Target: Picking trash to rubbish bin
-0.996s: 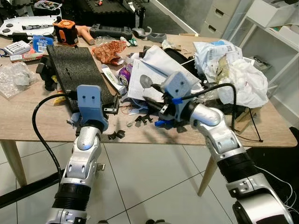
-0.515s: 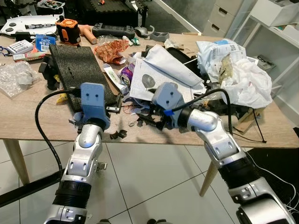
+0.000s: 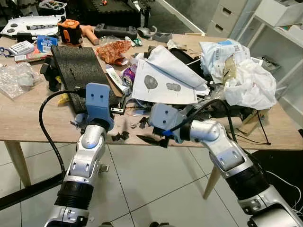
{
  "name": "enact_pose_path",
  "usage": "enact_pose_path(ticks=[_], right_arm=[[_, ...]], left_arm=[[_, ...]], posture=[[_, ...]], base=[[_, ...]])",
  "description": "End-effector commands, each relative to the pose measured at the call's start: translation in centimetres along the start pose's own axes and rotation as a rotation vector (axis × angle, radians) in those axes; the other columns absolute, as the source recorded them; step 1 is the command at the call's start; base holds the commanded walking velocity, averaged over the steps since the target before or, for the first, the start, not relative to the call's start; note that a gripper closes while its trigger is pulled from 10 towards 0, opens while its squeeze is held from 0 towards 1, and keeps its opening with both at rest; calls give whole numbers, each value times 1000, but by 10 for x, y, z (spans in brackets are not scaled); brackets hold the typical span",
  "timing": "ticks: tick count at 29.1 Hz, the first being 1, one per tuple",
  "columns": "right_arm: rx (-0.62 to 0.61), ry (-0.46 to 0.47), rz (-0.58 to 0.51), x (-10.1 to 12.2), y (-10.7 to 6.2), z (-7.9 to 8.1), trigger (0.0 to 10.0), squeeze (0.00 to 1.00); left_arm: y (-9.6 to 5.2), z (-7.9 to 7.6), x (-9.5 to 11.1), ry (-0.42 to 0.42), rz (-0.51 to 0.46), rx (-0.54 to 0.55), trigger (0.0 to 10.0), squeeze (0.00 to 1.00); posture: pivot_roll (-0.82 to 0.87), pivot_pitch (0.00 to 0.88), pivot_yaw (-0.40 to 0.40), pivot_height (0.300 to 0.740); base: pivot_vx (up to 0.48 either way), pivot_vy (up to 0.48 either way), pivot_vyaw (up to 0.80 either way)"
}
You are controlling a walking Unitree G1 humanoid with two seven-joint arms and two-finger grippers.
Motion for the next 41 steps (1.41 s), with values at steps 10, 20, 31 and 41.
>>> enact_pose_path(ticks=[10,20,31,41], right_arm=[[-19,-34,131,-31,0,11,10000,0],[-41,-10,124,-32,3,8,0,0],[-441,60,-7,-9,-15,-73,0,0],[-777,60,-111,6,-60,-130,0,0]], left_arm=[[1,-2,-7,29,29,1,10000,0],[1,1,-6,36,28,13,10000,0],[1,7,-2,34,7,48,10000,0],[4,5,3,27,-12,53,10000,0]], posture=[[63,194,-41,740],[58,208,-52,740],[42,215,-48,740],[30,240,-48,740]], base=[[0,0,0],[0,0,0],[0,0,0],[0,0,0]])
Point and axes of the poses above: a point about 5 cm out from each wrist's last joint towards the gripper, its own y axis pointing out of the wrist towards the gripper, its own x axis along the axis of the wrist's last joint, z = x × y, the point moved 6 cm from there along y, pointing out of the wrist towards the gripper, and after that the axes turned 7 degrees about -y, right-handed, at the moved point
